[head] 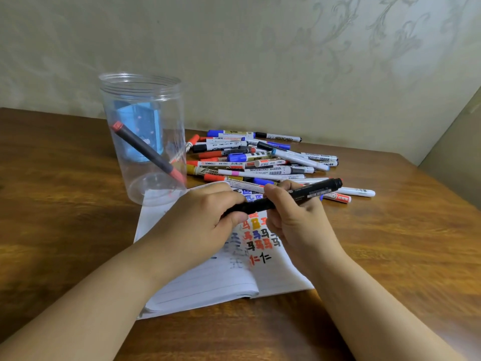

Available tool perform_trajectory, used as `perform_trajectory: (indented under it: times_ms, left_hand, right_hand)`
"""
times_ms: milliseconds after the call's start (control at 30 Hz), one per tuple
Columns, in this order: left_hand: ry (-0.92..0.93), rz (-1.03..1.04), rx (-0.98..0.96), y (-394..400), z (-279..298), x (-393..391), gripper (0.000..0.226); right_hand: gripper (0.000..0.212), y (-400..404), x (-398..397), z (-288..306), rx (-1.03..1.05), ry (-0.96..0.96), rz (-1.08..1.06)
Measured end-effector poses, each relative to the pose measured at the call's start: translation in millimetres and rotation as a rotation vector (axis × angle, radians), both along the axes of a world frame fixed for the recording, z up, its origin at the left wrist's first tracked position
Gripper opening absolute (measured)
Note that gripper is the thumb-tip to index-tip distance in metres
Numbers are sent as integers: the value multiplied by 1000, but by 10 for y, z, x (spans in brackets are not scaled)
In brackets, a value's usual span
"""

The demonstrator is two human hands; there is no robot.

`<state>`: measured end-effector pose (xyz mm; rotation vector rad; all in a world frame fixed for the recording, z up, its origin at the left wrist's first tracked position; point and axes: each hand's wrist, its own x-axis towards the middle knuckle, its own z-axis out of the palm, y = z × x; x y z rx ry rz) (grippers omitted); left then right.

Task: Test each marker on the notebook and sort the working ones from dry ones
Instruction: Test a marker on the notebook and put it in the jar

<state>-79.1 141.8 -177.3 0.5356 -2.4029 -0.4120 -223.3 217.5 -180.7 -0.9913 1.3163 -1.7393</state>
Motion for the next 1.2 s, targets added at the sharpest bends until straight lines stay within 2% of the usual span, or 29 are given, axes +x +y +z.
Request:
perform_trajectory:
  times_ms: [133, 433, 533, 667, 767, 833, 933, 1133, 1200]
  left_hand:
    - [-54, 14, -20, 30, -20, -14, 27]
    - [-33, 42, -31, 71, -35, -16, 15]
    - [2, 66, -15, 68, -43, -39, 9]
    - [7, 145, 61, 2, 4, -23, 12]
    - [36, 236, 17, -100, 122, 37, 15]
    - [39, 272, -25, -134, 189, 131, 19]
    - [1, 311, -129, -143, 262, 336, 24]
    - [-118, 458, -223, -244, 412, 881, 27]
    - [-162, 497, -252, -262, 452, 996, 32]
  right_hand:
    - [36, -12, 42, -49, -21, -7, 1]
    - [34, -9, 77, -48, -31, -22, 9]
    - [33, -13, 66, -43, -9, 63, -39]
    - [32, 15, 67, 73, 98, 215, -62]
    - [37, 35, -26, 226, 44, 96, -129]
    - [25, 20, -31, 348, -9, 97, -134]
    - [21, -53, 53, 541, -61, 262, -148]
    - [12, -410, 308, 1317, -358, 580, -299]
    - [7, -617, 454, 1497, -389, 737, -336]
